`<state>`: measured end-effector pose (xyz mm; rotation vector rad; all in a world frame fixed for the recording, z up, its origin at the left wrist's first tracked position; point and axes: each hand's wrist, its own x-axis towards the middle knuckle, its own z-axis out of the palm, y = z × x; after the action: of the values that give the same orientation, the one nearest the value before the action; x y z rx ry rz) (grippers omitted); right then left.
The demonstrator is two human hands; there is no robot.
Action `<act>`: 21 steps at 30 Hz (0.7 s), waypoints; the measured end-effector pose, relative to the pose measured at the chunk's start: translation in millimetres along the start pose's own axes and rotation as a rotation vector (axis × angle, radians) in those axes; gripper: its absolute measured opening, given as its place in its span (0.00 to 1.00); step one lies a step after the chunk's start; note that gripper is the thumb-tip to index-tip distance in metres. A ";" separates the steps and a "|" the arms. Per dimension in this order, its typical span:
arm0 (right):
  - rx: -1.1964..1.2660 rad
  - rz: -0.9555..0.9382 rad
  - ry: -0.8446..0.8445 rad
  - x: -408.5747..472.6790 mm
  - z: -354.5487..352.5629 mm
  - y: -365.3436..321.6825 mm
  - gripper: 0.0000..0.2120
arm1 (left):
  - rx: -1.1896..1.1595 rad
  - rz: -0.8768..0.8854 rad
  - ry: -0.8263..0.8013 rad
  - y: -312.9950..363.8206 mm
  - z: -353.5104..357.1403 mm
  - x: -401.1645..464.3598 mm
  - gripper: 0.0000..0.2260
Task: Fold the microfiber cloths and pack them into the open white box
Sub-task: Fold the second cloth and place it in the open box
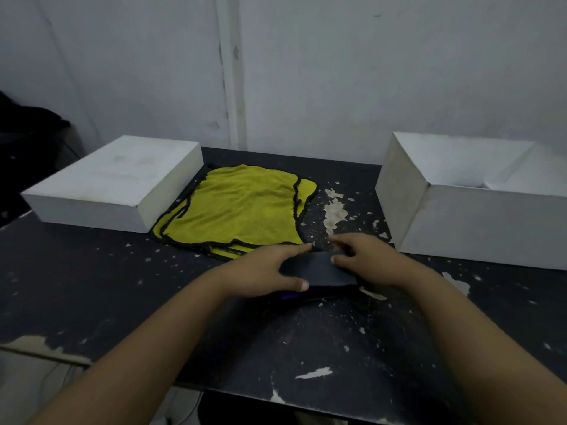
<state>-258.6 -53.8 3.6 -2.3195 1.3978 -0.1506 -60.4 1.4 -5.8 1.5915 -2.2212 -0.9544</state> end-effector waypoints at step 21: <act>0.607 0.192 0.691 -31.6 30.9 -54.4 0.18 | -0.216 0.037 0.491 42.6 -6.4 32.6 0.14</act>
<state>-220.1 4.8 1.9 -1.6649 1.5649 -1.2224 -101.1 -22.6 20.4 1.4856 -1.7453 -0.6733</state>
